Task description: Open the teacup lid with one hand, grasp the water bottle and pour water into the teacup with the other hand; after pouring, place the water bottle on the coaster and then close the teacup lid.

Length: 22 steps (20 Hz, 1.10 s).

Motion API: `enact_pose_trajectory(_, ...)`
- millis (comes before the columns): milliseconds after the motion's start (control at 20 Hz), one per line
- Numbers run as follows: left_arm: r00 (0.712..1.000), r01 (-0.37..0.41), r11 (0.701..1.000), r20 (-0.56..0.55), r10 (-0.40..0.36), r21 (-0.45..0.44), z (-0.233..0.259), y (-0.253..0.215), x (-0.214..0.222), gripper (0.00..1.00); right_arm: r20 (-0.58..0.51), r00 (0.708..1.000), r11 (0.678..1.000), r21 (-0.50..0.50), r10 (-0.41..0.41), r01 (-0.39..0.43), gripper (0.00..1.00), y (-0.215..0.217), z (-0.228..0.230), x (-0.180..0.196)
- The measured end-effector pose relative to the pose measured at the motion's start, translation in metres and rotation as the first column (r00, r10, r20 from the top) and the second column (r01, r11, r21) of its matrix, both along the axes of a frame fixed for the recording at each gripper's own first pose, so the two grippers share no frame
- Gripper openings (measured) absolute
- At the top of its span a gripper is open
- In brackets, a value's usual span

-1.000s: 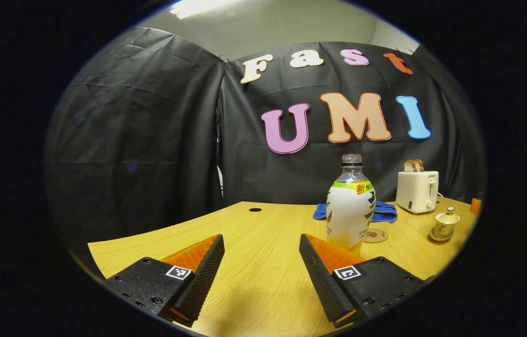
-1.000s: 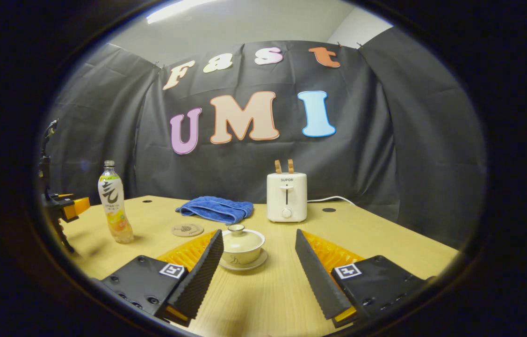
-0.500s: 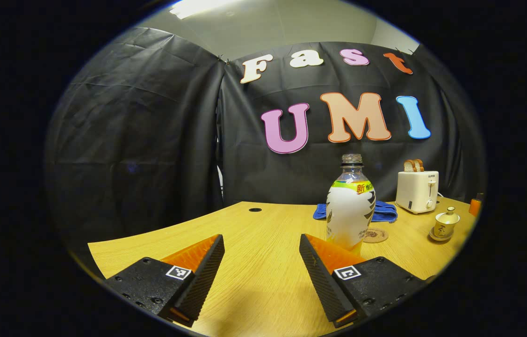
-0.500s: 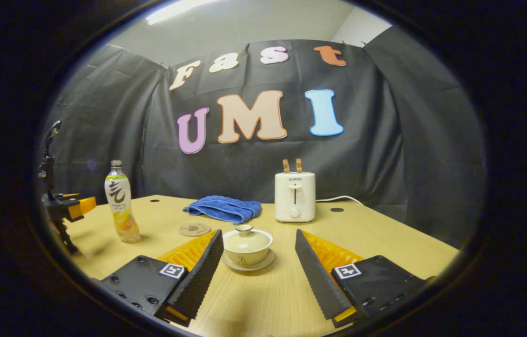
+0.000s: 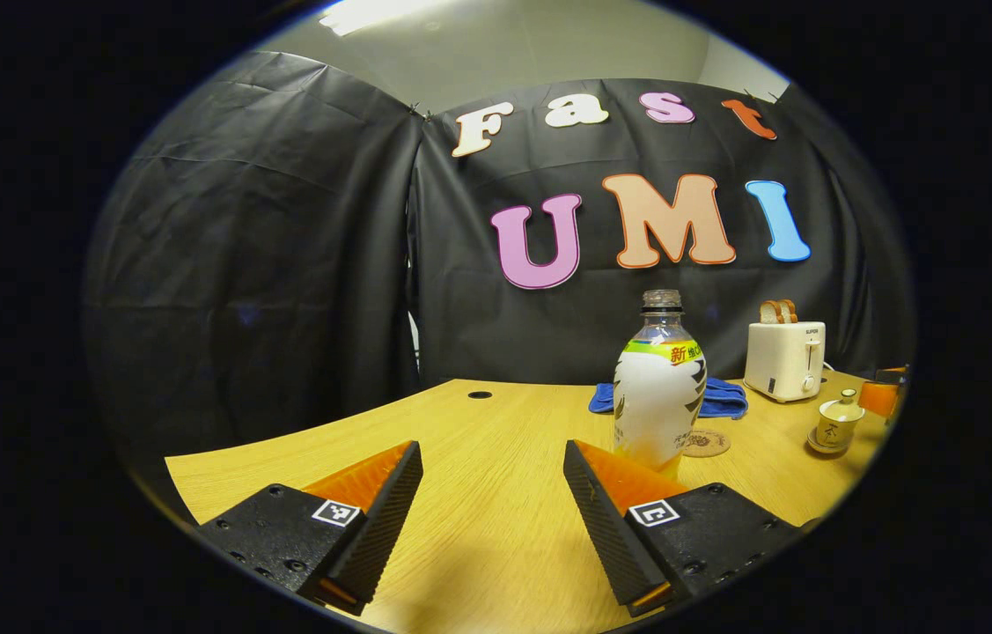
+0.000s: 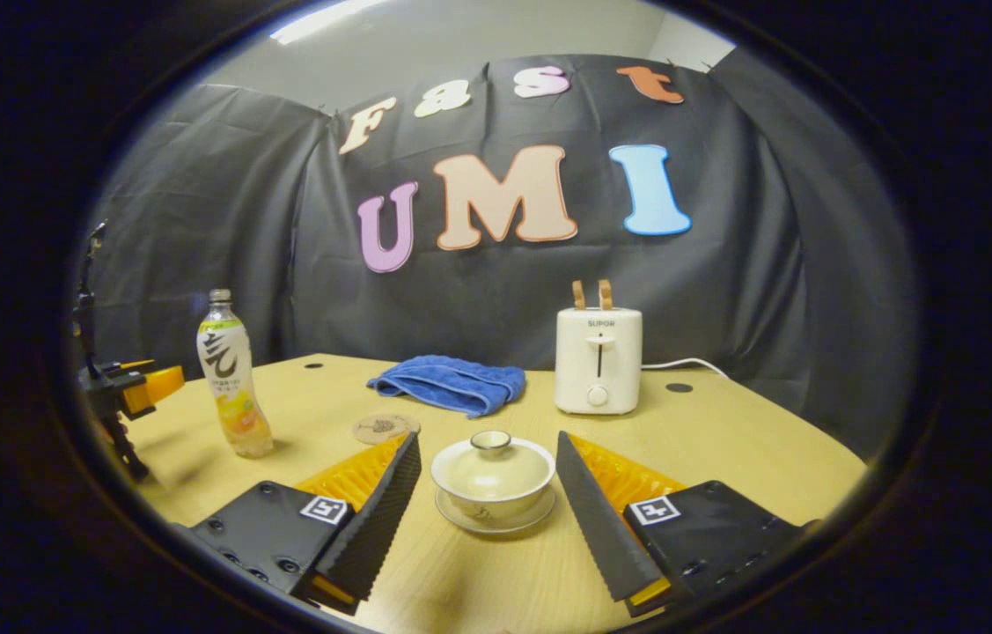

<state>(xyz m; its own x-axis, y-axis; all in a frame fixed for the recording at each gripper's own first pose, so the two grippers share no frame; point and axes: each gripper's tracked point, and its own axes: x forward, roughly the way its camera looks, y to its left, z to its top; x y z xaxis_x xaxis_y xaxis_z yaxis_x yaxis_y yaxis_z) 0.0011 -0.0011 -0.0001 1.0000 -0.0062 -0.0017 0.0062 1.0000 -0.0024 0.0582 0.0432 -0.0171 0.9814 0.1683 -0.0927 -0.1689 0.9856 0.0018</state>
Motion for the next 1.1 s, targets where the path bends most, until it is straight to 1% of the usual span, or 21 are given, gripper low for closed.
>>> enact_pose_trajectory(50, 1.0, 0.0, 1.0, 0.0, 0.0, 0.0, -0.001, 0.0, 0.0, 0.94, -0.006, 1.0, 1.0, 0.0, -0.003, 0.003, 0.94, 0.002, 0.0, 0.006)
enact_pose_trajectory(300, 1.0, 0.005, 1.0, 0.0, -0.005, -0.001, 0.0, -0.001, 0.001, 0.94, -0.025, 0.999, 1.0, -0.012, -0.025, 0.025, 0.94, 0.005, -0.004, 0.03)
enact_pose_trajectory(500, 1.0, 0.003, 1.0, -0.001, -0.003, -0.001, -0.001, 0.0, 0.0, 0.94, -0.062, 0.998, 1.0, -0.023, -0.016, 0.015, 0.95, 0.009, -0.01, 0.039)
enact_pose_trajectory(700, 1.0, 0.003, 1.0, -0.001, -0.003, -0.001, 0.0, -0.001, 0.0, 0.94, -0.087, 0.996, 0.999, -0.029, -0.019, 0.017, 0.65, 0.01, -0.015, 0.045)
enact_pose_trajectory(800, 1.0, 0.002, 1.0, -0.001, -0.002, -0.001, 0.0, 0.0, 0.0, 0.94, -0.083, 0.996, 0.999, -0.03, -0.014, 0.011, 0.55, 0.01, -0.013, 0.045)
enact_pose_trajectory(900, 1.0, 0.002, 1.0, -0.001, -0.002, -0.001, 0.0, -0.001, 0.0, 0.94, -0.076, 0.997, 0.999, -0.035, 0.002, -0.004, 0.43, 0.015, -0.014, 0.044)
enact_pose_trajectory(1000, 1.0, 0.002, 1.0, 0.0, -0.002, -0.001, 0.0, -0.001, 0.0, 0.94, -0.073, 0.997, 0.999, -0.046, -0.001, -0.002, 0.36, 0.014, -0.013, 0.046)
enact_pose_trajectory(1100, 1.0, 0.002, 1.0, -0.001, -0.002, -0.001, 0.0, 0.0, 0.0, 0.94, -0.068, 0.998, 0.999, -0.043, 0.006, -0.009, 0.35, 0.015, -0.013, 0.044)
